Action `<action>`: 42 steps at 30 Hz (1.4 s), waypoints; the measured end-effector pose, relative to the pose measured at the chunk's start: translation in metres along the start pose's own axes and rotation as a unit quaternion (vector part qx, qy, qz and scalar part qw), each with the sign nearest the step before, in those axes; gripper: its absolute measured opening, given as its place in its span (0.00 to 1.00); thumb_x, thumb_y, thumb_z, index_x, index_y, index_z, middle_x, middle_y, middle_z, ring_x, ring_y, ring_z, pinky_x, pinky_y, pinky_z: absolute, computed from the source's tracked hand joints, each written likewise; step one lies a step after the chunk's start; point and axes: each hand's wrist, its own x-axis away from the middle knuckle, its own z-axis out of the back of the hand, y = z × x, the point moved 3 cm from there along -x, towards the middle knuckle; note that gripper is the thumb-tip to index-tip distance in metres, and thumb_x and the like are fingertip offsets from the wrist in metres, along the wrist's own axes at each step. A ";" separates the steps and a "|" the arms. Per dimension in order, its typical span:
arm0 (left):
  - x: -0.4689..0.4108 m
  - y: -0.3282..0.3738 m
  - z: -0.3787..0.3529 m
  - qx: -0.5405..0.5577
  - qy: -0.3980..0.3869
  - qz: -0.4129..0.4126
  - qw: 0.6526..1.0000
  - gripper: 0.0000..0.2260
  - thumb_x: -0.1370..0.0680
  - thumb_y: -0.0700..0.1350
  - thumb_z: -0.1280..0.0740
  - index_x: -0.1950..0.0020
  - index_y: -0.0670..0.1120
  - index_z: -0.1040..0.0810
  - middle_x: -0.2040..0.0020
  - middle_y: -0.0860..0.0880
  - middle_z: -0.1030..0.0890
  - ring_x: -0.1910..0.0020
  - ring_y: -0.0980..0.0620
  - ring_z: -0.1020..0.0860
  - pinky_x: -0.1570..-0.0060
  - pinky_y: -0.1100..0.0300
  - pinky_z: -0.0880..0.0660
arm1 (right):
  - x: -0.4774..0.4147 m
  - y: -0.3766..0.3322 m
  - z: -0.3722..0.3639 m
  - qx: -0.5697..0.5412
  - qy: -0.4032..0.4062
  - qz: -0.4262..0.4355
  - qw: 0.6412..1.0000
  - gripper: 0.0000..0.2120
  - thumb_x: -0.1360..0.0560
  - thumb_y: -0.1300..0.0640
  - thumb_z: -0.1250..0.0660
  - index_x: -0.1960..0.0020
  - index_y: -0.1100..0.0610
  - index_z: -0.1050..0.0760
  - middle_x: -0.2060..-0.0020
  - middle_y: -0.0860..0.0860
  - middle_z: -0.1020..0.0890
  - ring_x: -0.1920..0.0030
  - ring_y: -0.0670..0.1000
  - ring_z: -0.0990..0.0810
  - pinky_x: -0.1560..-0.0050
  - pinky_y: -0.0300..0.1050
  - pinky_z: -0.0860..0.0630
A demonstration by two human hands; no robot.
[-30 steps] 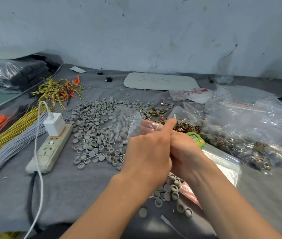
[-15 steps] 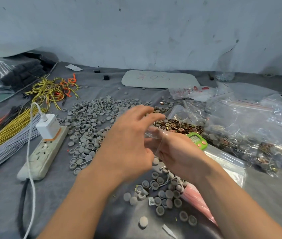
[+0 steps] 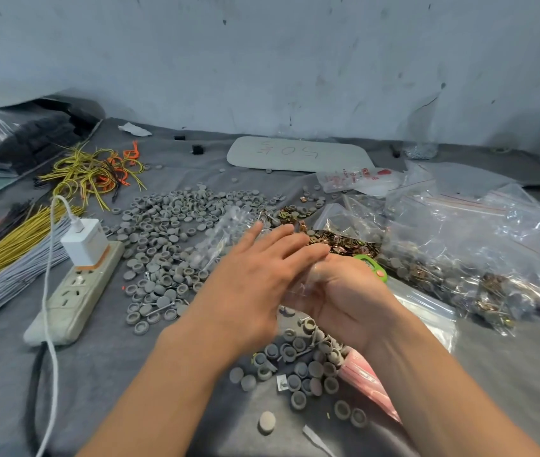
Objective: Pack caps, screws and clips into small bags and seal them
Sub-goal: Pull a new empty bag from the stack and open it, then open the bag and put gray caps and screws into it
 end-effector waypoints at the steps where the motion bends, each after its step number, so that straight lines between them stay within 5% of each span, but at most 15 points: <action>1: -0.001 0.000 0.000 0.007 0.006 0.002 1.000 0.45 0.35 0.37 0.28 0.22 0.60 0.39 0.25 0.58 0.31 0.22 0.56 0.40 0.21 0.57 0.62 | -0.001 0.000 0.000 0.002 -0.002 -0.005 1.000 0.23 0.27 0.83 0.49 0.44 0.68 0.22 0.54 0.61 0.15 0.58 0.54 0.14 0.61 0.49 0.15; 5: -0.005 0.000 0.003 0.070 0.076 0.080 0.991 0.32 0.34 0.35 0.27 0.35 0.57 0.28 0.44 0.59 0.22 0.39 0.58 0.26 0.21 0.60 0.56 | -0.003 0.000 0.002 0.105 0.016 0.007 0.994 0.15 0.28 0.83 0.40 0.57 0.69 0.20 0.61 0.60 0.17 0.63 0.52 0.15 0.64 0.42 0.17; 8: -0.002 -0.011 0.004 0.110 0.125 0.164 0.972 0.29 0.32 0.32 0.26 0.36 0.55 0.24 0.51 0.60 0.25 0.49 0.59 0.28 0.23 0.58 0.44 | -0.005 -0.008 0.006 0.187 0.105 0.085 0.973 0.20 0.30 0.82 0.37 0.65 0.62 0.15 0.64 0.59 0.14 0.64 0.52 0.14 0.62 0.41 0.17; 12: 0.006 -0.034 0.010 0.130 0.140 0.249 0.950 0.32 0.31 0.29 0.28 0.34 0.57 0.24 0.51 0.60 0.25 0.48 0.58 0.28 0.43 0.60 0.28 | -0.004 -0.021 0.024 0.229 0.236 0.129 0.935 0.22 0.29 0.78 0.38 0.67 0.56 0.14 0.65 0.56 0.13 0.64 0.52 0.15 0.60 0.43 0.18; 14: 0.010 -0.048 0.012 0.151 0.135 0.291 0.935 0.33 0.32 0.31 0.25 0.34 0.59 0.25 0.48 0.61 0.24 0.49 0.58 0.27 0.51 0.66 0.31 | -0.004 -0.027 0.031 0.409 0.285 0.125 0.858 0.21 0.29 0.73 0.34 0.65 0.50 0.13 0.65 0.49 0.13 0.61 0.52 0.15 0.58 0.48 0.18; 17: 0.012 -0.060 0.011 0.196 0.095 0.328 0.919 0.33 0.32 0.36 0.23 0.34 0.62 0.26 0.47 0.60 0.23 0.56 0.57 0.23 0.58 0.63 0.28 | -0.005 -0.020 0.024 0.676 0.243 0.059 0.693 0.16 0.27 0.66 0.30 0.58 0.45 0.13 0.58 0.43 0.13 0.59 0.47 0.16 0.56 0.44 0.19; 19: 0.011 -0.060 0.006 0.201 0.049 0.330 0.921 0.34 0.31 0.36 0.25 0.33 0.63 0.28 0.50 0.63 0.25 0.61 0.61 0.24 0.64 0.65 0.30 | -0.006 -0.010 0.019 0.739 0.200 0.019 0.643 0.12 0.26 0.62 0.28 0.52 0.45 0.13 0.54 0.46 0.13 0.54 0.51 0.16 0.50 0.48 0.17; 22: 0.007 -0.054 0.000 0.137 0.000 0.316 0.939 0.37 0.30 0.33 0.27 0.29 0.63 0.29 0.50 0.63 0.26 0.53 0.56 0.24 0.54 0.60 0.26 | -0.007 -0.001 0.012 0.756 0.170 0.005 0.631 0.07 0.25 0.57 0.27 0.51 0.46 0.14 0.55 0.48 0.13 0.53 0.54 0.16 0.49 0.50 0.16; 26: 0.005 -0.043 -0.016 0.074 -0.114 0.277 0.951 0.45 0.31 0.31 0.28 0.21 0.61 0.39 0.31 0.56 0.24 0.33 0.51 0.26 0.27 0.47 0.30 | -0.008 0.008 0.006 0.770 0.158 0.026 0.618 0.06 0.23 0.51 0.29 0.49 0.49 0.15 0.55 0.51 0.14 0.53 0.56 0.16 0.52 0.50 0.18; 29: 0.006 -0.037 -0.027 0.074 -0.206 0.257 0.941 0.51 0.31 0.44 0.21 0.17 0.59 0.49 0.22 0.54 0.32 0.30 0.49 0.27 0.24 0.48 0.34 | -0.012 0.014 0.001 0.794 0.162 0.024 0.585 0.05 0.23 0.52 0.31 0.52 0.50 0.16 0.58 0.51 0.15 0.58 0.57 0.18 0.60 0.46 0.25; 31: 0.003 -0.034 -0.029 0.063 -0.204 0.247 0.945 0.49 0.31 0.49 0.20 0.17 0.56 0.46 0.23 0.54 0.30 0.28 0.50 0.28 0.23 0.49 0.40 | -0.014 0.015 -0.001 0.800 0.168 0.022 0.576 0.04 0.24 0.55 0.31 0.54 0.51 0.17 0.60 0.52 0.16 0.58 0.58 0.18 0.60 0.46 0.24; 34: 0.000 -0.031 -0.028 0.072 -0.164 0.239 0.954 0.40 0.32 0.48 0.20 0.23 0.56 0.34 0.31 0.56 0.24 0.33 0.52 0.27 0.26 0.52 0.37 | -0.015 0.015 -0.002 0.801 0.167 0.023 0.574 0.03 0.27 0.57 0.30 0.55 0.52 0.18 0.60 0.52 0.16 0.58 0.59 0.17 0.58 0.47 0.23; 38: -0.002 -0.036 -0.026 0.129 -0.092 0.270 0.950 0.31 0.31 0.42 0.21 0.32 0.58 0.29 0.40 0.56 0.22 0.42 0.54 0.25 0.45 0.58 0.25 | -0.011 0.009 0.003 0.795 0.190 0.039 0.574 0.03 0.24 0.56 0.31 0.53 0.50 0.18 0.59 0.49 0.16 0.57 0.56 0.18 0.57 0.47 0.23; 40: -0.003 -0.042 -0.022 0.148 -0.053 0.286 0.945 0.33 0.31 0.40 0.21 0.31 0.59 0.29 0.43 0.59 0.23 0.46 0.54 0.24 0.54 0.63 0.24 | -0.010 -0.001 0.010 0.756 0.228 0.067 0.610 0.04 0.22 0.53 0.31 0.53 0.48 0.17 0.61 0.47 0.15 0.59 0.53 0.19 0.58 0.46 0.23; 42: -0.004 -0.044 -0.018 0.149 -0.028 0.298 0.942 0.35 0.32 0.40 0.21 0.30 0.61 0.30 0.45 0.59 0.24 0.50 0.56 0.25 0.59 0.67 0.31 | -0.009 -0.009 0.016 0.687 0.230 0.106 0.682 0.05 0.22 0.50 0.28 0.57 0.48 0.17 0.65 0.42 0.16 0.63 0.45 0.19 0.62 0.41 0.23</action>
